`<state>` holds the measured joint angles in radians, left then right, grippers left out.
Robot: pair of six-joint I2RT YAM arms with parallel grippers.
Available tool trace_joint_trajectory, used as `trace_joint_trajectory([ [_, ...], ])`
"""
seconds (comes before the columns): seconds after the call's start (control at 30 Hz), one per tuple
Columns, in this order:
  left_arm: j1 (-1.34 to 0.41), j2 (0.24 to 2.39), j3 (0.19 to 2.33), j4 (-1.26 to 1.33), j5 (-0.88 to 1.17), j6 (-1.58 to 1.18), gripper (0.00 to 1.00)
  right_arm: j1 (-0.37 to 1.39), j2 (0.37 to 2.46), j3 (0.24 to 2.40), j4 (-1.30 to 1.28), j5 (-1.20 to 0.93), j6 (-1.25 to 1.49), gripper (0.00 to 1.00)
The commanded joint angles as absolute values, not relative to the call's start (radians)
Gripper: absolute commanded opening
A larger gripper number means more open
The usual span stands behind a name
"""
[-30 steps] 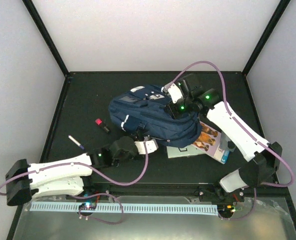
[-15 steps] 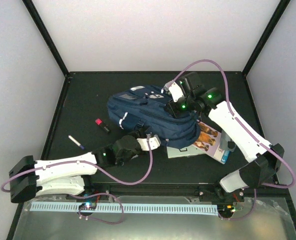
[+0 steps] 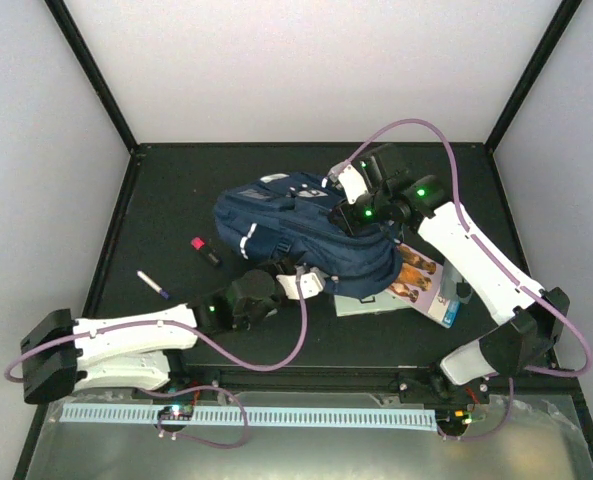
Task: Pack the student bag
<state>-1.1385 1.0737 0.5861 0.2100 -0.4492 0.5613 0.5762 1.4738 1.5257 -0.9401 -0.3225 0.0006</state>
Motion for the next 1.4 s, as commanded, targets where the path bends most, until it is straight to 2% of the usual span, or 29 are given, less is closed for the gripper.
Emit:
trace_joint_trajectory([
  [0.0,-1.138,1.127,0.602,0.304,-0.432,0.591,0.37,0.574,1.450,1.578,-0.886,-0.385,0.023,0.02],
  [0.07,-1.137,1.151,0.597,0.333,-0.438,0.599,0.37,0.574,1.450,1.578,-0.884,-0.382,0.032,0.02],
  [0.1,-1.138,1.160,0.595,0.343,-0.449,0.600,0.33,0.574,1.450,1.578,-0.882,-0.380,0.036,0.02],
  [0.2,-1.137,1.170,0.599,0.364,-0.468,0.607,0.10,0.574,1.445,1.574,-0.880,-0.363,0.051,0.04],
  [0.23,-1.136,1.170,0.605,0.364,-0.470,0.607,0.03,0.574,1.443,1.570,-0.881,-0.348,0.058,0.09],
  [0.27,-1.137,1.172,0.615,0.357,-0.472,0.606,0.02,0.574,1.437,1.566,-0.883,-0.328,0.067,0.13],
  [0.33,-1.137,1.175,0.642,0.331,-0.468,0.603,0.02,0.574,1.419,1.552,-0.886,-0.261,0.086,0.20],
  [0.47,-1.137,1.184,0.700,0.270,-0.449,0.579,0.02,0.575,1.332,1.500,-0.895,-0.196,0.123,0.42],
  [0.5,-1.137,1.183,0.710,0.261,-0.442,0.572,0.02,0.574,1.305,1.482,-0.898,-0.192,0.131,0.44],
  [0.8,-1.131,1.170,0.790,0.196,-0.377,0.481,0.01,0.574,1.062,1.269,-0.963,-0.370,0.229,0.46],
  [1.0,-1.129,1.186,0.833,0.171,-0.329,0.432,0.02,0.575,0.958,1.076,-0.898,-0.495,0.366,0.46],
  [1.37,-1.129,1.186,0.800,0.193,-0.289,0.388,0.02,0.575,0.919,0.879,-0.752,-0.437,0.473,0.45],
])
